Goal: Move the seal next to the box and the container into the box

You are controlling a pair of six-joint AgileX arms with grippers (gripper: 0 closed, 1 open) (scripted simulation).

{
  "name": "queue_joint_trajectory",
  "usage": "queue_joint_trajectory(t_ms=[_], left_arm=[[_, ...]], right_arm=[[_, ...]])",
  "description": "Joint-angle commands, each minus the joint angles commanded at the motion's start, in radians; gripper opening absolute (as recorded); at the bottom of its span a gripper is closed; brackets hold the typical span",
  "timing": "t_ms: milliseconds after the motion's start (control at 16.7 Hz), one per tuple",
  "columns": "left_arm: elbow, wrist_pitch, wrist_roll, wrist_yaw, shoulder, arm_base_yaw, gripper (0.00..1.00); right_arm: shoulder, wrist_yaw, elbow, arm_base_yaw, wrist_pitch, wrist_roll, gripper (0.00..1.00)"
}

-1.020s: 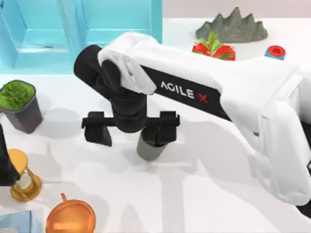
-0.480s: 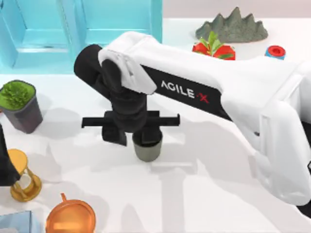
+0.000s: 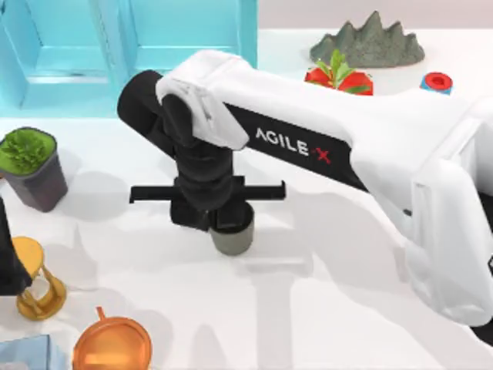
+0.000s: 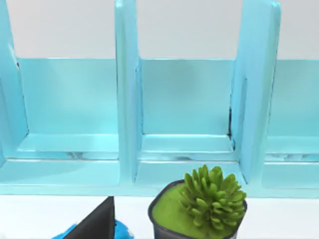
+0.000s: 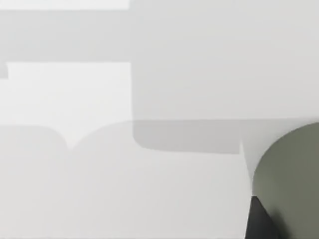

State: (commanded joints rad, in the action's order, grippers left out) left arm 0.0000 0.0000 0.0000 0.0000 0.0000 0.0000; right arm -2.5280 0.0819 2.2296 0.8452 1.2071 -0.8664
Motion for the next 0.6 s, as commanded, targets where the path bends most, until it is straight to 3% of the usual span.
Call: queue_joint_trajectory(t_ms=[360, 600], left_arm=[[0.000, 0.000, 0.000, 0.000, 0.000, 0.000, 1.00], [0.000, 0.000, 0.000, 0.000, 0.000, 0.000, 1.00]], right_arm=[[0.038, -0.004, -0.036, -0.024, 0.016, 0.026, 0.00], [0.222, -0.010, -0.140, -0.077, 0.049, 0.081, 0.00]])
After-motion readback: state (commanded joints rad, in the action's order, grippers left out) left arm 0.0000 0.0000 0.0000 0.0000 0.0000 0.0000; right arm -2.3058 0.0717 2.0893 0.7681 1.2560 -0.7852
